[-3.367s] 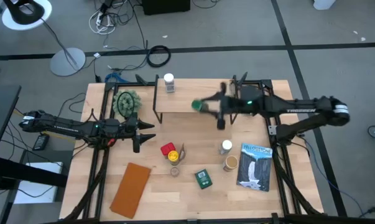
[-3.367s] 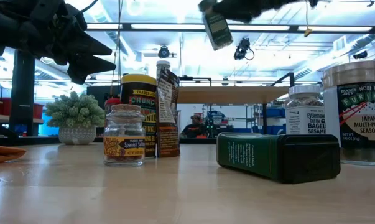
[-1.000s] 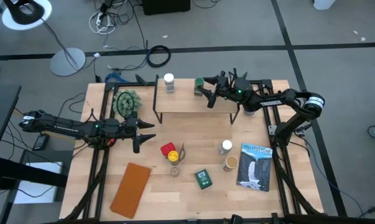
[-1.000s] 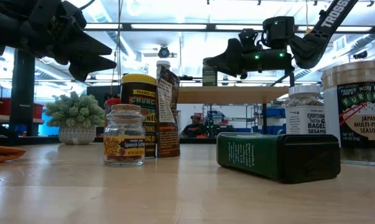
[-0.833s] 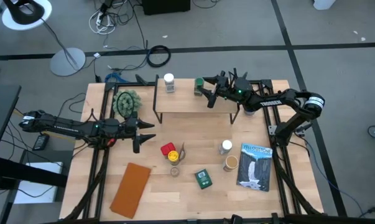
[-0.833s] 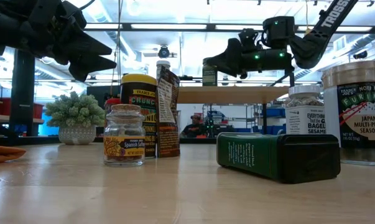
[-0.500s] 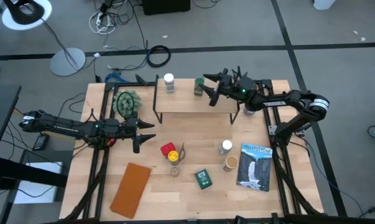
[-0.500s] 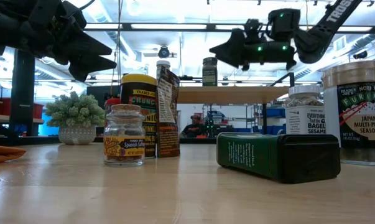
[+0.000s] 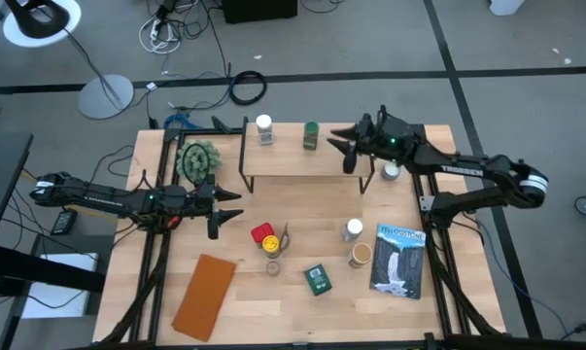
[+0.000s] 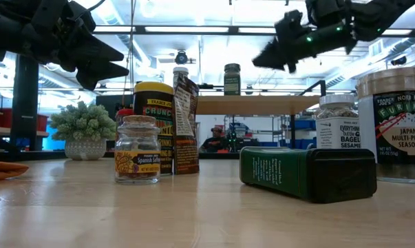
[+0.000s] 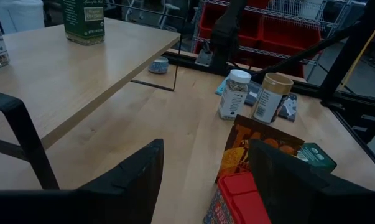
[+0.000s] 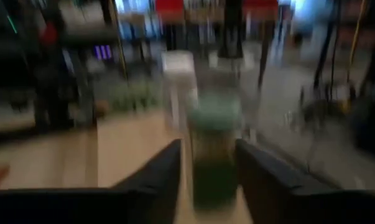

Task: Shelf spices
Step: Put the green seasoning bottle on the shelf

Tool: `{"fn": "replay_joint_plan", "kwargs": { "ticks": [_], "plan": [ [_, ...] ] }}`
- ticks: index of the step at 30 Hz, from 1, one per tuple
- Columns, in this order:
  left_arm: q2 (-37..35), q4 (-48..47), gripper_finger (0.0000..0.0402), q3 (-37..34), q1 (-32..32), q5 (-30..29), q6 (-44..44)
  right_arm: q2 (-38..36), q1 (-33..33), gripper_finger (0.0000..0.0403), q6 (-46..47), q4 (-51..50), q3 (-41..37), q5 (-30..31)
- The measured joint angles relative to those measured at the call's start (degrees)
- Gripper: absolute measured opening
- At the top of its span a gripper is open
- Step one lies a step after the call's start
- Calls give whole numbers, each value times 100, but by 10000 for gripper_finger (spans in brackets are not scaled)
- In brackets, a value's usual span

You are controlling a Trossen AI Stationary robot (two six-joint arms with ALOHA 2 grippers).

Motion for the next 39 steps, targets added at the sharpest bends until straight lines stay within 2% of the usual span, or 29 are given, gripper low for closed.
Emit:
{"fn": "replay_joint_plan", "kwargs": {
  "ticks": [2,4,8,12,18,22,29,39],
  "plan": [
    [0,0,239,0,0,0,0,-133,27,42,-1,-614,0,114],
    [0,0,239,0,0,0,9,-188,117,15,-10,-834,0,186],
    [0,-4,239,0,0,-2,131,-163,282,4,65,-1586,448,432],
    [1,-1,239,0,0,-4,131,171,376,2,-7,-3287,1586,722],
    [0,2,239,0,0,-37,131,1251,301,1,-49,-5842,3516,923],
    [0,0,239,0,-2,-35,131,2094,221,1,-277,-6785,4386,898],
    [0,2,239,0,-1,-13,129,3121,87,0,-524,-6859,5065,782],
    [1,-6,239,0,-2,-9,144,3557,11,0,-863,-6353,5347,803]
  ]
}}
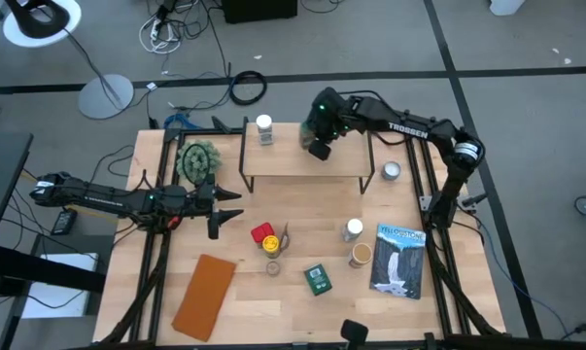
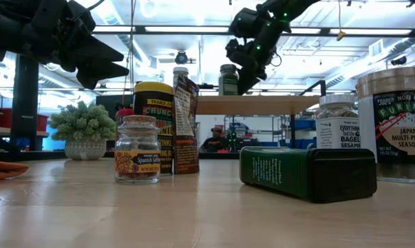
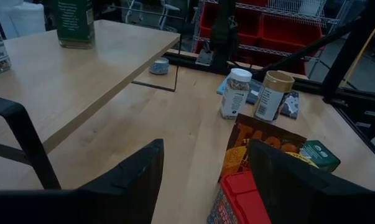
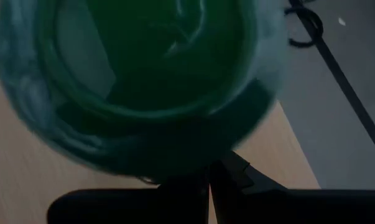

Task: Shelf spices
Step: Put the green seasoning bottle on the shelf

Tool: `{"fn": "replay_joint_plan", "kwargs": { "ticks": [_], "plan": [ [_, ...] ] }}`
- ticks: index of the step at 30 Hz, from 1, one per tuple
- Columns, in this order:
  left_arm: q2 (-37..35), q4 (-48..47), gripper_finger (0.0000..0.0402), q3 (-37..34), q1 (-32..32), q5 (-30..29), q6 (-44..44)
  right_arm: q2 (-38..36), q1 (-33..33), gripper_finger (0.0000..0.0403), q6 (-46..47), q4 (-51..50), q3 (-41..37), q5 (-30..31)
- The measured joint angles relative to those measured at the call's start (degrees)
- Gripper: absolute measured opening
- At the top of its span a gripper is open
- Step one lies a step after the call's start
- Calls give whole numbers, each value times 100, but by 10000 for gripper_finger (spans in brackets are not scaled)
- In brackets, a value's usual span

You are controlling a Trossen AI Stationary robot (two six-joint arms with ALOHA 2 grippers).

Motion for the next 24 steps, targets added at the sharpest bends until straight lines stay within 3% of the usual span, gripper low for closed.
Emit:
{"fn": "replay_joint_plan", "kwargs": {
  "ticks": [24],
  "plan": [
    [-1,-43,239,0,2,0,6,-7,260,0,701,469,1,-351]
  ]
}}
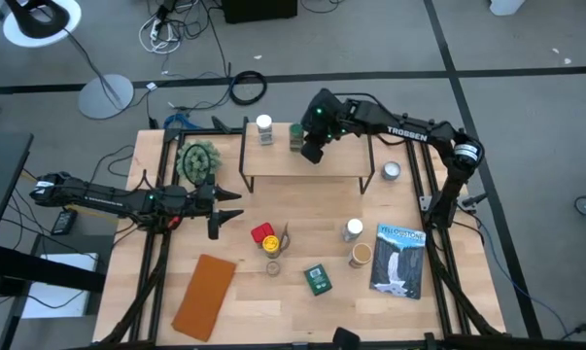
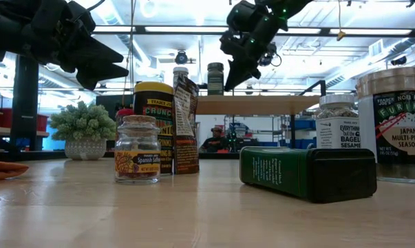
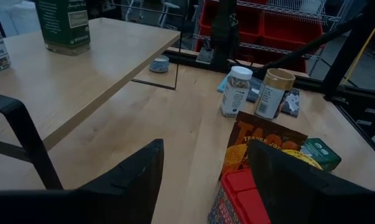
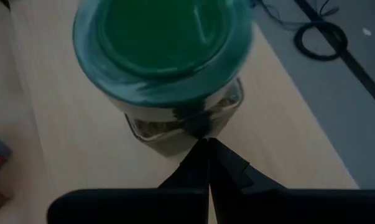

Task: Shelf spices
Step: Put the green seasoning bottle on the shelf, then put the red seasoning can on the shelf

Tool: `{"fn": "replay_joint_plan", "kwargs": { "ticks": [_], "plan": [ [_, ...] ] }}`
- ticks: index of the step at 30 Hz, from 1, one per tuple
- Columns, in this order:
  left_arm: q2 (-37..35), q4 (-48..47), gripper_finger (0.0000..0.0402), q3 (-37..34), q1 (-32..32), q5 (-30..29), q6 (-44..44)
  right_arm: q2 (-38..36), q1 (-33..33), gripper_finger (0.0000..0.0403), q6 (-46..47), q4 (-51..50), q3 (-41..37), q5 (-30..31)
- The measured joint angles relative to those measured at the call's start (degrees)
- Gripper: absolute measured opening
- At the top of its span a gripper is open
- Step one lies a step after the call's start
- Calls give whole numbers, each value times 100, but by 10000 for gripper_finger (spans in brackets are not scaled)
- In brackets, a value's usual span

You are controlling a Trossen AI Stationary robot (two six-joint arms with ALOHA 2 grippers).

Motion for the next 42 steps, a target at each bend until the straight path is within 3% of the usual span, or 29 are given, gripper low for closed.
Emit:
{"fn": "replay_joint_plan", "kwargs": {
  "ticks": [6,15,32,42],
  "plan": [
    [0,2,239,0,-1,1,0,-2,-11,0,-40,325,0,-43],
    [0,0,239,0,0,2,1,-9,0,0,101,-99,0,-102],
    [0,0,239,0,-1,2,0,-9,151,0,-293,-13,0,-323],
    [0,-217,239,0,-1,4,-12,-359,198,0,-83,-1295,0,-152]
  ]
}}
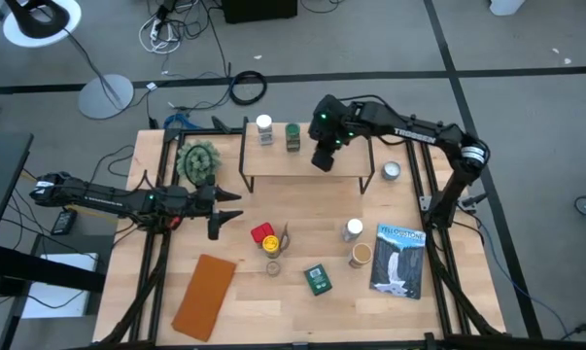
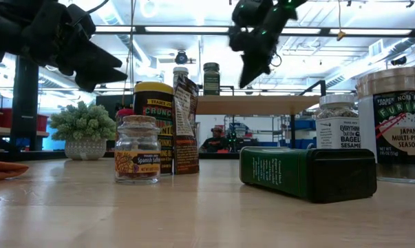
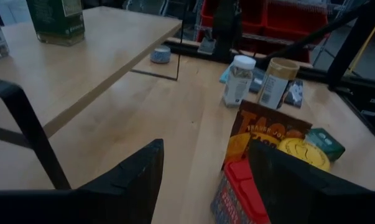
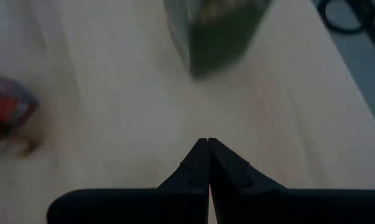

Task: Shelf spices
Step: Put the red seasoning can on the shelf

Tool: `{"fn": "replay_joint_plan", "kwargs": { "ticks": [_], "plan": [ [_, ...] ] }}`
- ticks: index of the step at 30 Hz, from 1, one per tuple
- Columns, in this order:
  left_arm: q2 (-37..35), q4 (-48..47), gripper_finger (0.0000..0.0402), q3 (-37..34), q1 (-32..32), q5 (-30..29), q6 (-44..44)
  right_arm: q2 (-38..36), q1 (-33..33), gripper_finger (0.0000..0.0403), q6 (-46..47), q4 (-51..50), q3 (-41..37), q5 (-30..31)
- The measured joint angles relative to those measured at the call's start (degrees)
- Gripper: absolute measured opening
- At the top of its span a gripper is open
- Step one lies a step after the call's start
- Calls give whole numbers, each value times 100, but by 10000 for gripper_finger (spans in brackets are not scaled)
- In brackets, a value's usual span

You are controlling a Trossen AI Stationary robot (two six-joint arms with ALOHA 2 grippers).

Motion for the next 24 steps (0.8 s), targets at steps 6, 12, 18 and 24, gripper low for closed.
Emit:
{"fn": "replay_joint_plan", "kwargs": {
  "ticks": [6,12,18,24],
  "plan": [
    [2,-36,239,0,-1,9,-21,-831,352,0,248,-560,-315,64],
    [2,-36,239,0,1,7,-14,-2056,1031,0,869,-240,-1288,91],
    [0,-34,239,0,-1,7,-12,-3143,2099,0,1879,393,-2546,430],
    [0,-32,239,0,1,4,-12,-3677,3353,0,2932,874,-3438,1049]
  ]
}}
